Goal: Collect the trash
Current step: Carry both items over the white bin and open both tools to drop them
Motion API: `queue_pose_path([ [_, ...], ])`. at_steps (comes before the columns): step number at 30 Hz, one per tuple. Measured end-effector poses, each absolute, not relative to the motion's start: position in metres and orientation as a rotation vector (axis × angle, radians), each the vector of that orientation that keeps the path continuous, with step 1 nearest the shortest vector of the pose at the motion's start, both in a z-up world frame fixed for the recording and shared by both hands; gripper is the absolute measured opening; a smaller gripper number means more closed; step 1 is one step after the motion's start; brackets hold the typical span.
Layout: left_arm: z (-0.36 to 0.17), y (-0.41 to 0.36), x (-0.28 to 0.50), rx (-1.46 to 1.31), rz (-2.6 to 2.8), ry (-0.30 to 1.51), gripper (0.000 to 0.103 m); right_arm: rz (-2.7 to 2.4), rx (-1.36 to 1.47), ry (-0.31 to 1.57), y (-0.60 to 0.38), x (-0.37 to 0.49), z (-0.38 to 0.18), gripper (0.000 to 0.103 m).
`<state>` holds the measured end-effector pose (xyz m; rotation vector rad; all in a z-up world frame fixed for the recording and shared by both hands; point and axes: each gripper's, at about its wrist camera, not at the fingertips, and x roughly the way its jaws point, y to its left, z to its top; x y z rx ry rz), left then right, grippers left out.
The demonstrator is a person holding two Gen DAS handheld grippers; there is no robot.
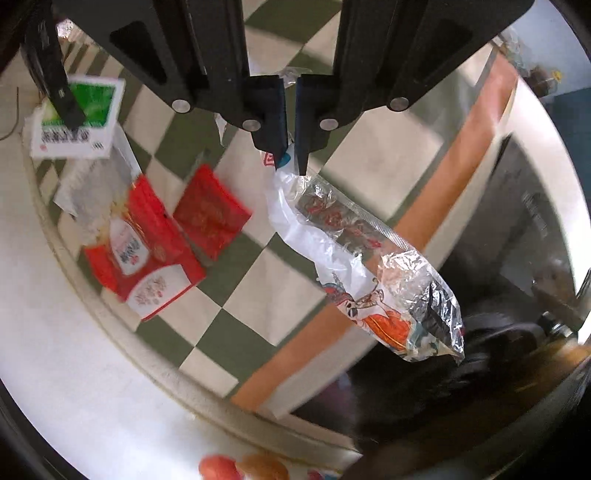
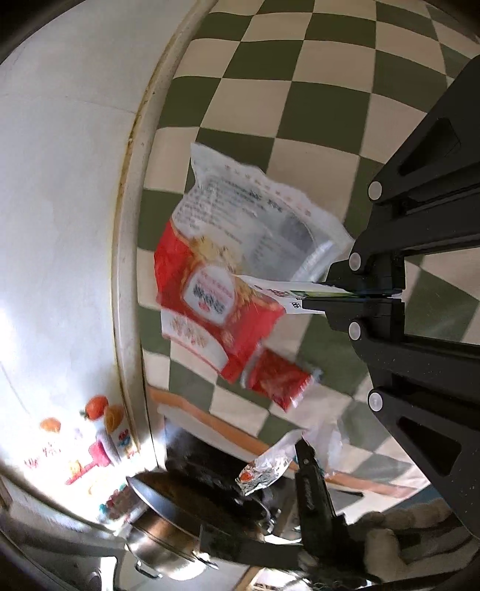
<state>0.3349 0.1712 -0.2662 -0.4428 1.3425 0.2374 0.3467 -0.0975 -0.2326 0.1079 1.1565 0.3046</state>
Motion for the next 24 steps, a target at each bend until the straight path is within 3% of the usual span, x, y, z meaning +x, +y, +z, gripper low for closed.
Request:
queue_pose_path([
  [8,-0.22,0.222,0.212,-0.508,0.287,1.255,0.001,0.428,0.076,1.166,-0.048,0.306,-0.21,0.0],
  [13,-0.228,0.282,0.124,-0.608,0.39,1.267,0.001,0.582,0.025,1.217,0.023,0.269,-0.213,0.0],
  [19,-0.273,0.366,-0.013,-0.846,0.6,1.27,0.001,0.84,-0.101,1.301,0.162,0.192,-0.241,0.0],
  [24,-0.345,0.423,-0.113,-1.085,0.724,1.244,0.001,0.997,-0.23,1.359,0.263,0.114,-0.291,0.0],
])
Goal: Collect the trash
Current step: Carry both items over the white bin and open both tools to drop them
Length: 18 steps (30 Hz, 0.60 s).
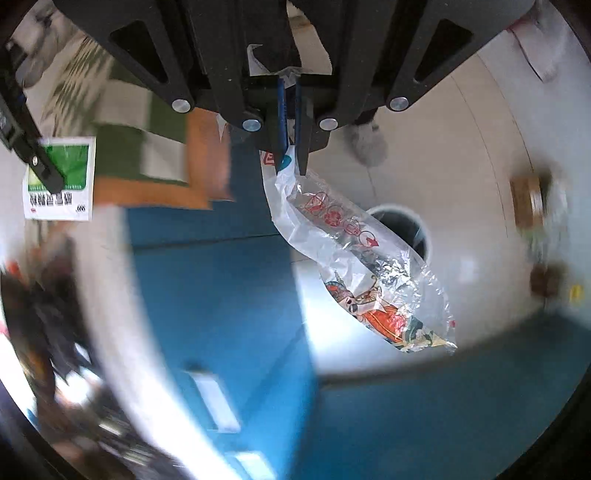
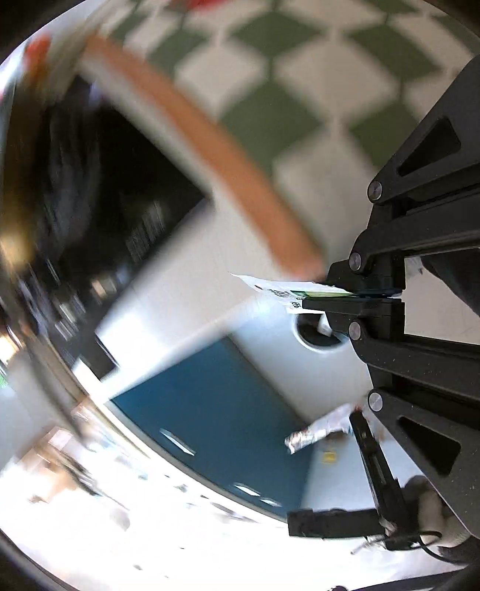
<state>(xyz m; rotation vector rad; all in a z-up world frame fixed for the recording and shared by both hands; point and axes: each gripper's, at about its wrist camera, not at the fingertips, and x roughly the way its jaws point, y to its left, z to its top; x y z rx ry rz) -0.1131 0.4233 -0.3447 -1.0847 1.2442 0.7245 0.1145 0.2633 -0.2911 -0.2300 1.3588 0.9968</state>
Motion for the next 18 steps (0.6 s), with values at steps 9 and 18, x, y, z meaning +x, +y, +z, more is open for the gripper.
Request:
queue_pose_path([
  [9,-0.579,0.507,-0.2,-1.505,0.853,1.191,0.001,1.002,-0.428,1.461,0.382,0.008,-0.506,0.0],
  [18,-0.802,0.551,-0.221,-1.659,0.867,1.238,0.001,1.019,-0.587,1.502,0.462,-0.024,-0.712,0.0],
])
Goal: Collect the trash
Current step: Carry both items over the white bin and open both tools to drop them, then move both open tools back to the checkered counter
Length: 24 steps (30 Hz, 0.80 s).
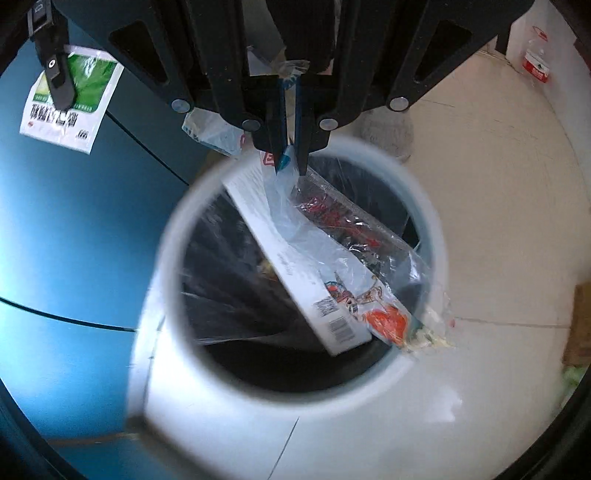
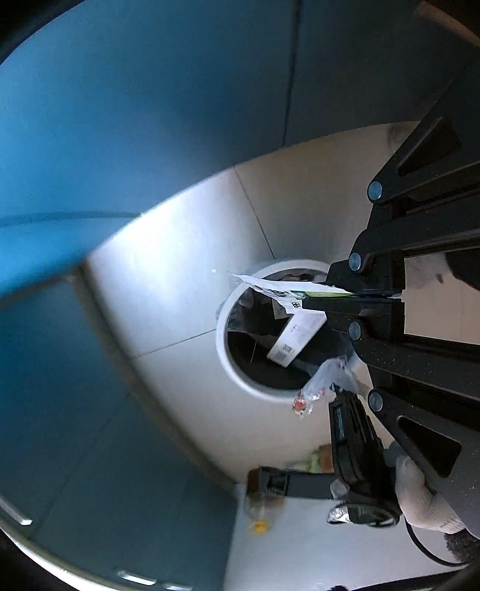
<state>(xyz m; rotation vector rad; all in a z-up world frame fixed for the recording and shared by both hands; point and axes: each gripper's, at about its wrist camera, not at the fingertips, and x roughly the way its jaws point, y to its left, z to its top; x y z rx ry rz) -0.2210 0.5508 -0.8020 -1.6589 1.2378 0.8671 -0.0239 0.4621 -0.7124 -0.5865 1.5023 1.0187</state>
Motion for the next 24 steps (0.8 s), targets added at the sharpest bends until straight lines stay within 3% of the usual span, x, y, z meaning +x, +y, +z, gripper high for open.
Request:
queue_pose_path([
  [3,-0.829,0.552,-0.228,-1.697,0.84,1.227,0.002,1.049,-0.643,1.515,0.48,-0.035,-0.756,0.0],
  [9,-0.834,0.541,-0.229,-1.696,0.797,1.238,0.005,1.092,-0.729,1.577,0.505,-0.053,-0.816,0.0],
  [11,-0.83,0.54,-0.23,-1.672,0.82,1.256,0.016,1.103,-0.747,1.591,0.515,-0.057,-0.829,0.0],
  [12,-0.827,0.54,-0.231,-1.66,0.828,1.25,0.042,1.106,-0.763,1.598,0.52,-0.06,-0.834,0.001],
  [13,-0.824,0.54,-0.233,-1.642,0.845,1.252,0.079,1.107,-0.781,1.609,0.523,-0.062,-0.838,0.001],
  [14,-0.821,0.54,-0.235,-1.622,0.866,1.247,0.09,1.108,-0.793,1.609,0.525,-0.062,-0.838,0.001],
  [17,-0.813,0.538,-0.239,-1.595,0.9,1.247,0.092,1.105,-0.845,1.596,0.532,-0.067,-0.846,0.009],
  [19,-0.807,0.538,-0.239,-1.556,0.921,1.261,0.096,1.105,-0.851,1.596,0.532,-0.066,-0.845,0.027],
  [20,-0.803,0.539,-0.241,-1.515,0.947,1.275,0.097,1.103,-0.85,1.596,0.532,-0.065,-0.843,0.044],
  [21,-0.797,0.541,-0.241,-1.479,0.967,1.284,0.098,1.102,-0.847,1.592,0.531,-0.064,-0.84,0.052],
  [24,-0.773,0.542,-0.257,-1.346,1.047,1.297,0.098,1.086,-0.84,1.58,0.527,-0.058,-0.83,0.054],
])
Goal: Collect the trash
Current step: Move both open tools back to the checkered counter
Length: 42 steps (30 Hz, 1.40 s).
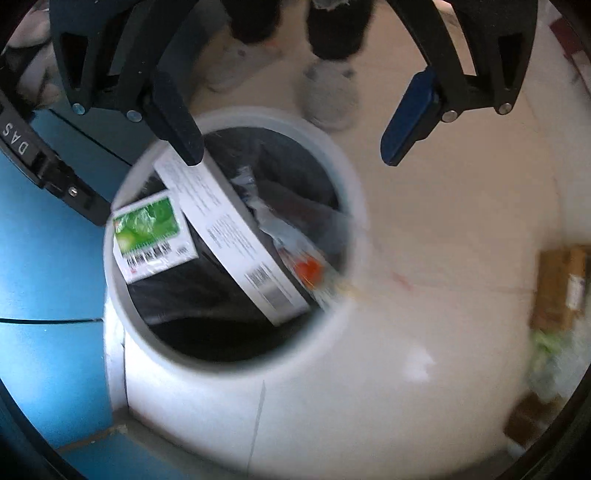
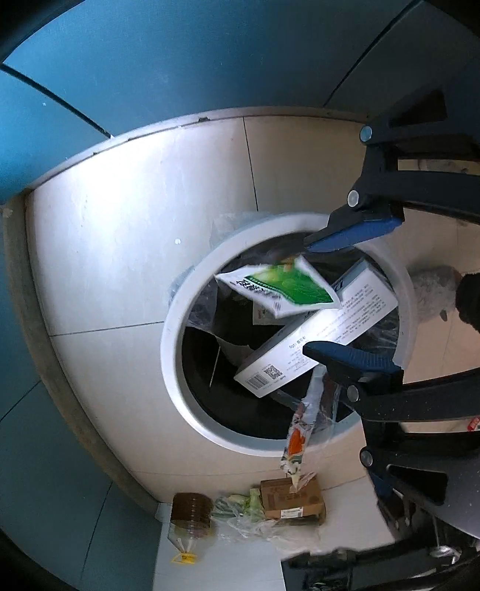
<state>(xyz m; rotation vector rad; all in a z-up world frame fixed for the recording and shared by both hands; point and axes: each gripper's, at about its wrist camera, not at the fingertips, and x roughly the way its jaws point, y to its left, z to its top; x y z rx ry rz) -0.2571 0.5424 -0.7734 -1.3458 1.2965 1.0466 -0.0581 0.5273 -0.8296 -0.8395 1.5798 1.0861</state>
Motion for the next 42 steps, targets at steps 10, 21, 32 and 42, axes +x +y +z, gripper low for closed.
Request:
queue_pose_path([
  [10,-0.695,0.539,-0.272,-0.994,1.244,1.256,0.098,1.036,-0.902,1.332,0.498,-0.064,-0.767,0.102],
  [21,-0.555,0.493,-0.264,-0.881,1.239,1.24,0.098,1.061,-0.854,1.219,0.45,-0.079,-0.614,0.102],
  [32,-0.38,0.439,-0.26,-0.842,1.217,1.195,0.098,1.131,-0.807,1.175,0.387,-0.087,-0.404,0.102],
  [42,-0.263,0.387,-0.24,-0.794,1.176,1.148,0.098,1.176,-0.719,1.188,0.321,-0.073,-0.263,0.102],
])
